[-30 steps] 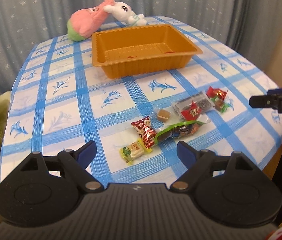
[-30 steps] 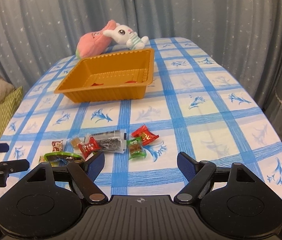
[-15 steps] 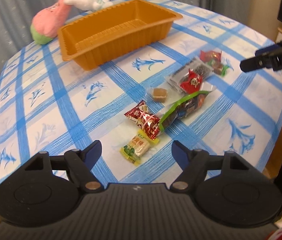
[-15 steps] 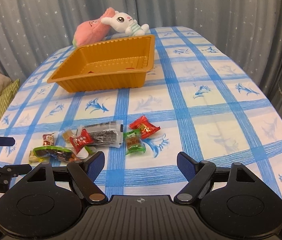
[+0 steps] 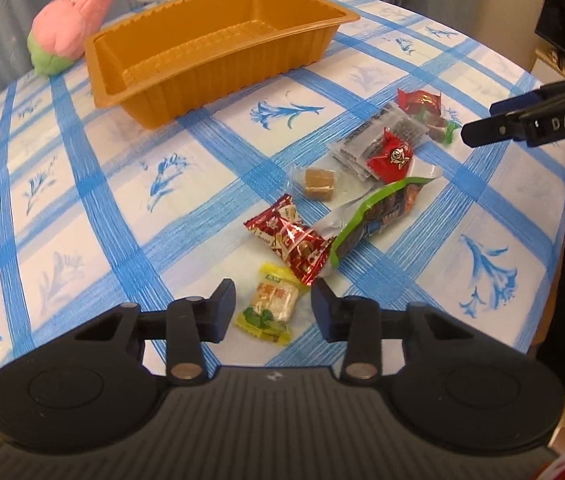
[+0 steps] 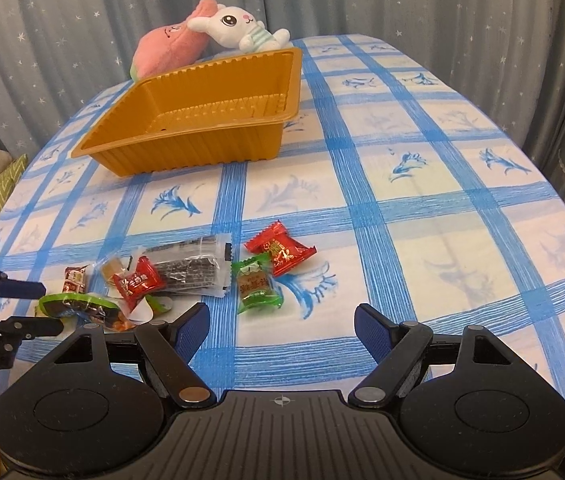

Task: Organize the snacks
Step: 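Grasp the yellow snack packet with the left tool while the right tool grasps a green-wrapped candy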

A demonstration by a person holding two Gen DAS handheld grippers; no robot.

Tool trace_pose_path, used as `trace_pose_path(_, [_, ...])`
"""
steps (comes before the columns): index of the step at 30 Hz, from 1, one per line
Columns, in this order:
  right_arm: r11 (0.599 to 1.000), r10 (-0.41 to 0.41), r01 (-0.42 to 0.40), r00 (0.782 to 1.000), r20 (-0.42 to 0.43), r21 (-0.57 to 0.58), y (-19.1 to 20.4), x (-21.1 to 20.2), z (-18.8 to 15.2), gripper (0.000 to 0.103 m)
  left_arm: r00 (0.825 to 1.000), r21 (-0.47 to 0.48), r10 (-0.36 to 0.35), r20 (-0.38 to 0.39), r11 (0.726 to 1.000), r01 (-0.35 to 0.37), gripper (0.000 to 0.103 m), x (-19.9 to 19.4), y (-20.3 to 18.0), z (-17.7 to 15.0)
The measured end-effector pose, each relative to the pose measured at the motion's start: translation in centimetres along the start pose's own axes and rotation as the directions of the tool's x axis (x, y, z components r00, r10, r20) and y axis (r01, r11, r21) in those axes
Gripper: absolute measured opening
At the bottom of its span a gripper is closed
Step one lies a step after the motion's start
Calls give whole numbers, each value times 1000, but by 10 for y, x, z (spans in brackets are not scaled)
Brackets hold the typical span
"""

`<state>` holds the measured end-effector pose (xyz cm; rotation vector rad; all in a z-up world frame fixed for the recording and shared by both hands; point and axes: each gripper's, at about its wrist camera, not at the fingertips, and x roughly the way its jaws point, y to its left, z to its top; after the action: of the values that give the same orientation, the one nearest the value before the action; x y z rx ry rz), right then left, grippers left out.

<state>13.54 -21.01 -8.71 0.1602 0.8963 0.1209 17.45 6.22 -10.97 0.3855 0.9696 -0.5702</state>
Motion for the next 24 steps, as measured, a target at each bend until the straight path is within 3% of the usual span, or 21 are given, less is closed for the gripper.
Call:
trace_pose_path(3, [1000,3,-3,1000,1,-2,1,3,2,80,1000,-35,0,11,999,0,37,-1,1,-4])
trace_pose_path(7, [1000,5,-5,1000,3,-16,2,8,4,80,1000,-72,-6,15,997,8,25,-3,0,-6])
trace_pose_path(14, [998,-3,4,1000,18,-69,0,19,6,79,999,-168,52,6,985,-50,24,-11,-2,-4])
trace_pose_path(15, [997,1,1,1000,16,-79,0,21,6,76,998,-190,60,12,980,-57,24,-13,-1,-4])
trace_pose_path(17, [995,16,-15,1000,5,-98,1,25,7,60,996,-230,85,21,970,-78,24,-17,0,-4])
trace_pose_path(24, [981,8,-4,1000,20,-195,17,36,6,45,992,-313,112,51,945,-91,24,-26,1,-3])
